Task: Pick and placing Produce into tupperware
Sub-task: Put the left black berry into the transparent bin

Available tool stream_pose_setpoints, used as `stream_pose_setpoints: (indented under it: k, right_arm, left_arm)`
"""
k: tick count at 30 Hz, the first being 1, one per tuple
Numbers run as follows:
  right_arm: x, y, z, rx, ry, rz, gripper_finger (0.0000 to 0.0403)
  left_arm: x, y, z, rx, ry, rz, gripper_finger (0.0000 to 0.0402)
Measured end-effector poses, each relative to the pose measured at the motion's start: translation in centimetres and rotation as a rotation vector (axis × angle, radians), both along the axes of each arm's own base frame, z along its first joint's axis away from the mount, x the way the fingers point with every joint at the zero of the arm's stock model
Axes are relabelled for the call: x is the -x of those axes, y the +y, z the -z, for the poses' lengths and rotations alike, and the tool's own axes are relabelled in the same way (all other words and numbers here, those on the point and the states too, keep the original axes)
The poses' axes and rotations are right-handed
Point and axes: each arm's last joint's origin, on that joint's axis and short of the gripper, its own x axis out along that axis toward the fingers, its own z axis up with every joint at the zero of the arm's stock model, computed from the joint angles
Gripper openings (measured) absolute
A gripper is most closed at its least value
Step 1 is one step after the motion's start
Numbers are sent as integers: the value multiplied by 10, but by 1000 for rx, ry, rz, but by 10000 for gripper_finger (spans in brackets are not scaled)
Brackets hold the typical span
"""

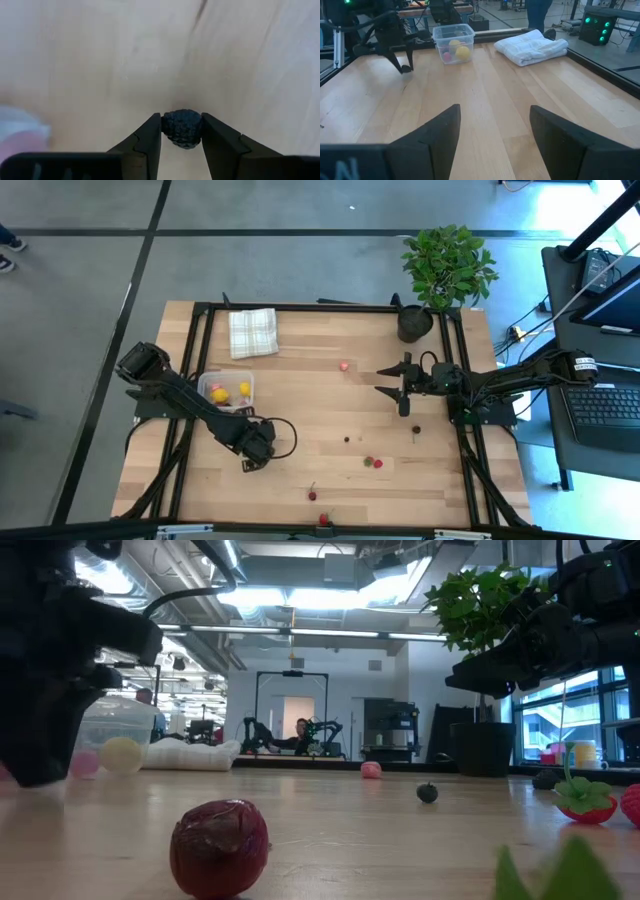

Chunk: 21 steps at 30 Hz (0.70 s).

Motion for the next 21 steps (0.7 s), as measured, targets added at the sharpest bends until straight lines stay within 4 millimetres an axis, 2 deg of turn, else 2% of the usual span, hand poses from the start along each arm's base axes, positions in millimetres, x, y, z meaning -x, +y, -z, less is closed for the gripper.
stream_pose_setpoints:
  k: [5,14,21]
  right_arm:
    - [0,0,0,-1,-1,0,240]
    - [0,0,0,-1,-1,0,240]
    - [0,0,0,0,-1,0,240]
  left_arm:
    - [13,16,-25,-25,16,-28,104]
    - [45,54,-81,-63,-100,-102,114]
    - [64,83,-100,-126,-114,-195,107]
